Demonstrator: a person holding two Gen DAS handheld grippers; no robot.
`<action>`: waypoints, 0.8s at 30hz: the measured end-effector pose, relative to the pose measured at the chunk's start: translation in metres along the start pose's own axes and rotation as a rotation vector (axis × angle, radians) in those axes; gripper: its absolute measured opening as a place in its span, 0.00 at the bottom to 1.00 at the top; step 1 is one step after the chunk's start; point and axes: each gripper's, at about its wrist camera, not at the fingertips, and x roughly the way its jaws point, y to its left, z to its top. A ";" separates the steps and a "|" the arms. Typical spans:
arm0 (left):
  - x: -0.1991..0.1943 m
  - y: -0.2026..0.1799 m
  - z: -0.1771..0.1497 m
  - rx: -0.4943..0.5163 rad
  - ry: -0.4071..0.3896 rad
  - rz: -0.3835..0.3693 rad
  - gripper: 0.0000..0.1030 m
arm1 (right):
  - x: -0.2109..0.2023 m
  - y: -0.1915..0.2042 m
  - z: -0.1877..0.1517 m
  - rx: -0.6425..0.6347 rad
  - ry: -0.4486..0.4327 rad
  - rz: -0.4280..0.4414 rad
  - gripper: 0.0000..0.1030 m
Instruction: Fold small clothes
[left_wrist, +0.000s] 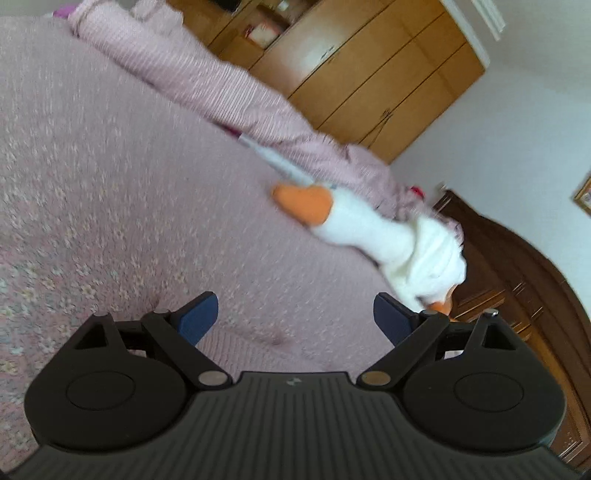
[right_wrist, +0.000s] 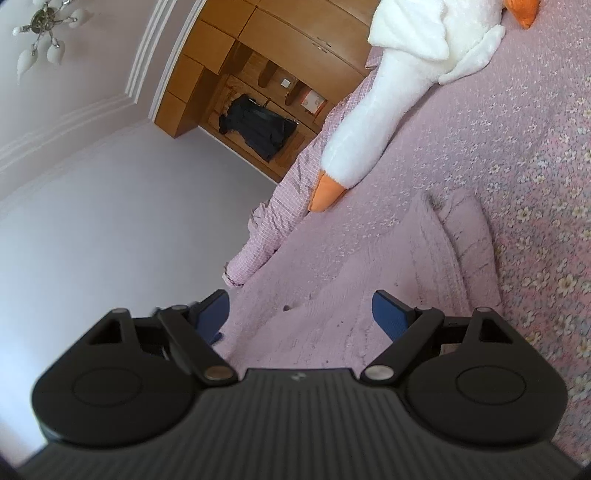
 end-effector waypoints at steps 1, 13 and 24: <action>-0.006 -0.003 -0.001 0.003 0.001 0.001 0.92 | -0.001 -0.001 -0.001 -0.009 0.005 -0.011 0.85; -0.147 0.009 -0.091 0.077 -0.044 0.077 0.97 | -0.035 -0.027 0.018 -0.016 -0.005 -0.183 0.85; -0.138 0.024 -0.103 0.065 0.032 0.079 0.97 | -0.014 -0.064 0.034 0.053 0.128 -0.191 0.83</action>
